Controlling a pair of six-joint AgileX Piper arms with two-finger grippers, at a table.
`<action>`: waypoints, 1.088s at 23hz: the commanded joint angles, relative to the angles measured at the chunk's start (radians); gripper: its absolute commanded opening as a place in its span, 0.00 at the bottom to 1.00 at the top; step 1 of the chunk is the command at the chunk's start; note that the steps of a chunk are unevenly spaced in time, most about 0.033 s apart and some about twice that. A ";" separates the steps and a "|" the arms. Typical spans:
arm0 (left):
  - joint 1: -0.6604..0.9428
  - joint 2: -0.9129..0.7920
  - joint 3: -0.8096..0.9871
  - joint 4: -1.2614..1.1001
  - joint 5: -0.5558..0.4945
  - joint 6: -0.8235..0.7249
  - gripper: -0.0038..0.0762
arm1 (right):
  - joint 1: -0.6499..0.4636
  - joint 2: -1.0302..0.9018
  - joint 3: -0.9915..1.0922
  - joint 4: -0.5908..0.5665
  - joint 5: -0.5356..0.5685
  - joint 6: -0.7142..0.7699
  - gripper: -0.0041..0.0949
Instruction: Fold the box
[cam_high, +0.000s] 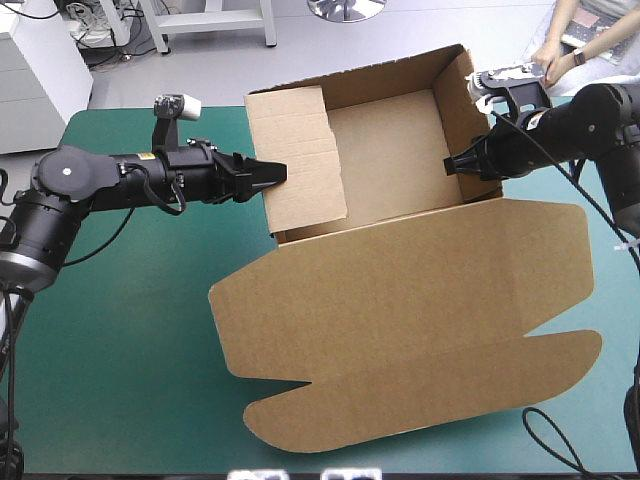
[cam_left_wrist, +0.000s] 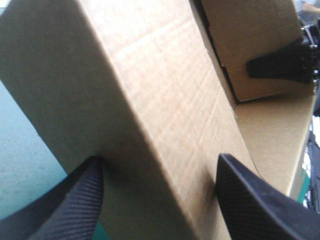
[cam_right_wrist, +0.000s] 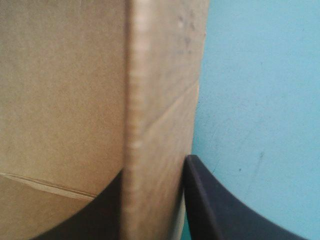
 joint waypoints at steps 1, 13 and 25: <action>-0.063 0.003 -0.135 0.172 -0.026 -0.190 0.63 | -0.005 -0.039 -0.029 0.045 -0.065 0.017 0.03; -0.284 0.152 -0.373 0.872 0.031 -0.730 0.60 | -0.005 -0.037 -0.029 0.120 -0.114 0.042 0.03; -0.300 0.209 -0.373 0.872 0.058 -0.620 0.04 | 0.119 0.069 -0.029 -0.067 -0.085 0.127 0.03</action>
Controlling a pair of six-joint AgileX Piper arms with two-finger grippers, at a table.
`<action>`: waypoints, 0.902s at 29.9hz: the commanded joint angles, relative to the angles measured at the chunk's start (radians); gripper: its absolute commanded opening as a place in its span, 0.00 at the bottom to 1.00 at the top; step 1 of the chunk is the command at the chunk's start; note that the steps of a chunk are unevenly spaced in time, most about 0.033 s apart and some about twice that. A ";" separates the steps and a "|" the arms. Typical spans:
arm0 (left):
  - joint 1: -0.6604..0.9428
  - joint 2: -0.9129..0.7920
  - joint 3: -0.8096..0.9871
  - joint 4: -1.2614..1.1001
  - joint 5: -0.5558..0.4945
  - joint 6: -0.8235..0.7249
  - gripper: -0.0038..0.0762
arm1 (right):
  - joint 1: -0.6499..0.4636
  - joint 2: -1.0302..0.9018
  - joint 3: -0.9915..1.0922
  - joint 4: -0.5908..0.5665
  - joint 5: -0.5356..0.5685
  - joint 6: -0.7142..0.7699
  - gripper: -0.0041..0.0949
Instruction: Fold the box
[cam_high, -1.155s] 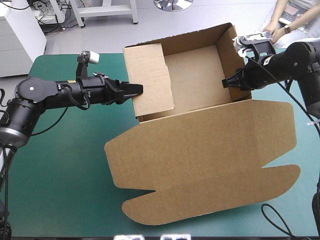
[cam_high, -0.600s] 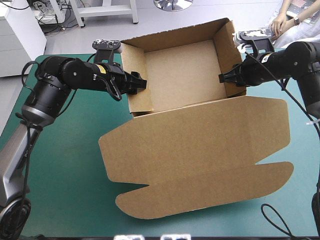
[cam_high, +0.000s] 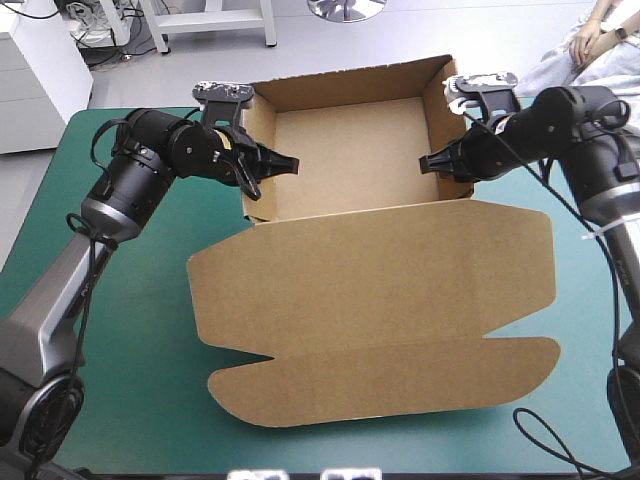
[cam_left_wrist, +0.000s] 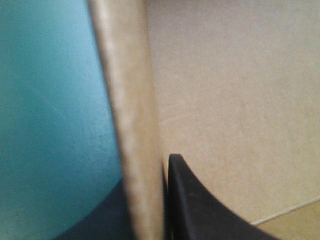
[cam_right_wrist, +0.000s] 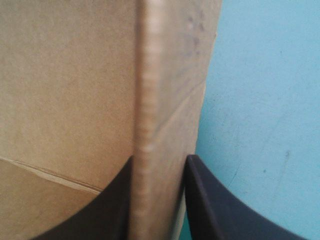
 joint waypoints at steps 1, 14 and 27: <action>-0.012 -0.031 -0.032 -0.051 -0.012 0.111 0.04 | 0.052 0.004 -0.031 -0.033 -0.046 0.014 0.03; -0.012 0.157 -0.032 0.031 0.159 0.141 0.04 | 0.067 0.150 -0.031 -0.054 0.052 0.049 0.03; -0.012 0.290 -0.032 0.033 0.218 0.143 0.04 | 0.069 0.288 -0.029 -0.091 0.053 0.117 0.03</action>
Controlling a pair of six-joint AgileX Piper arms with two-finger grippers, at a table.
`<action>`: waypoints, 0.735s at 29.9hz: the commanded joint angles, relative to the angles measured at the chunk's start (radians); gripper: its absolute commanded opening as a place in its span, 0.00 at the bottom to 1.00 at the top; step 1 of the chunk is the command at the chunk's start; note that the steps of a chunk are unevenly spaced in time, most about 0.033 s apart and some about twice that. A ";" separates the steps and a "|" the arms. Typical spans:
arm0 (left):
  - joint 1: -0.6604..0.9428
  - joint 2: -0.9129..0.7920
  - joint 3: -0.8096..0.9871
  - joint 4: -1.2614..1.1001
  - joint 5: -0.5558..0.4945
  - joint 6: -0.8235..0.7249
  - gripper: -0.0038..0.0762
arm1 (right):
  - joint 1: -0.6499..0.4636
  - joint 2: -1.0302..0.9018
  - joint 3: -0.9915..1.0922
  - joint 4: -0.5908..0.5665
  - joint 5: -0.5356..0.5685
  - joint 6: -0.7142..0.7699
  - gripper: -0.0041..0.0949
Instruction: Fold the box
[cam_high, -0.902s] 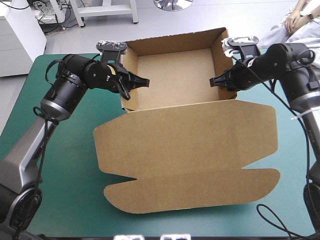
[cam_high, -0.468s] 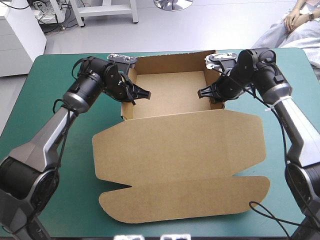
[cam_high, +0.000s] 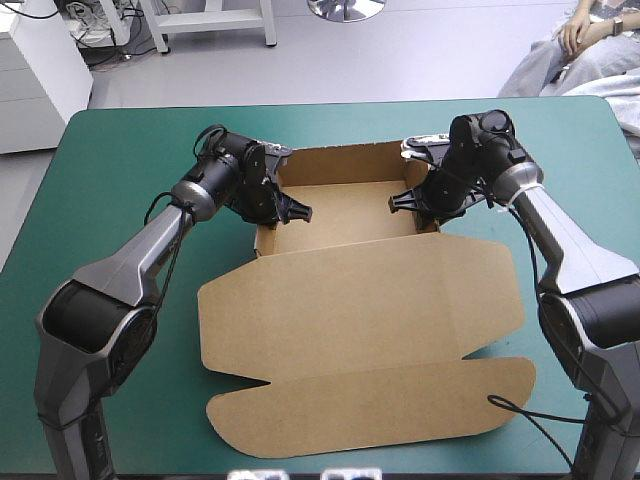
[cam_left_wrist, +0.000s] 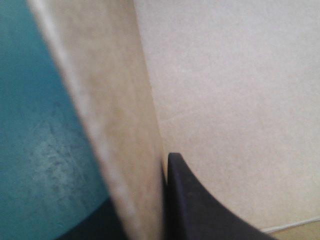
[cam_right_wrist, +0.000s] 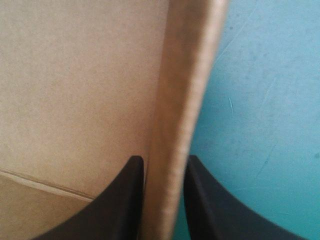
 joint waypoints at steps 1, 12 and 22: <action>-0.017 -0.042 -0.025 -0.025 0.108 0.097 0.04 | 0.005 -0.041 -0.031 -0.012 0.007 0.017 0.03; 0.013 -0.037 -0.025 -0.070 0.126 0.085 0.04 | 0.050 -0.032 0.040 -0.026 0.009 0.042 0.03; 0.047 -0.041 -0.025 -0.122 0.126 0.121 0.12 | 0.050 -0.032 0.052 -0.039 0.009 0.038 0.03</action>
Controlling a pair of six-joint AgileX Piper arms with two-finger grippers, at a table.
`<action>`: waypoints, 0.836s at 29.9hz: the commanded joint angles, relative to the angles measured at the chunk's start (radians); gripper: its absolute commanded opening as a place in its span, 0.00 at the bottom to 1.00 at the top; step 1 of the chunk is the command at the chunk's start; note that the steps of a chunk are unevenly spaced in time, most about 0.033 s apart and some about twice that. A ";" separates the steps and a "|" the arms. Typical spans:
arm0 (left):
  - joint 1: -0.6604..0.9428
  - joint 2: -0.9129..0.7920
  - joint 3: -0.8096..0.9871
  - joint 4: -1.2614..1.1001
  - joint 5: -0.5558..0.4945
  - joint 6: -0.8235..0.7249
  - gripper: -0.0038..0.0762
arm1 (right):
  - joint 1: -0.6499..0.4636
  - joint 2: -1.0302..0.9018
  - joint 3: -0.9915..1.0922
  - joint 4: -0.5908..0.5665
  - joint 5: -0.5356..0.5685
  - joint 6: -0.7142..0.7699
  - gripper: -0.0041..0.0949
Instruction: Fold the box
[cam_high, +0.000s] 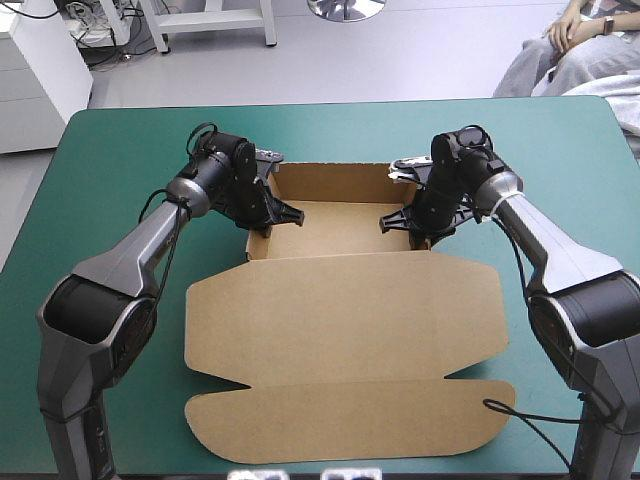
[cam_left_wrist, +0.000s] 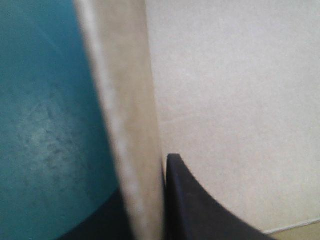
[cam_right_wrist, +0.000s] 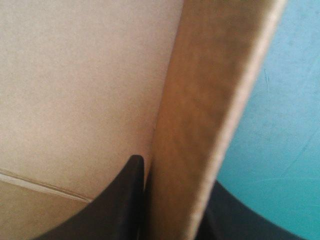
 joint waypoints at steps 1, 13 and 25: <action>-0.005 -0.067 -0.026 -0.055 0.083 0.081 0.16 | 0.000 -0.053 -0.023 -0.008 0.009 0.004 0.03; 0.001 -0.097 -0.026 -0.058 0.083 0.078 0.73 | 0.000 -0.057 -0.023 0.040 0.009 -0.045 0.83; 0.001 -0.173 -0.079 -0.062 0.083 0.099 0.73 | 0.000 -0.137 -0.089 0.020 0.009 -0.061 0.93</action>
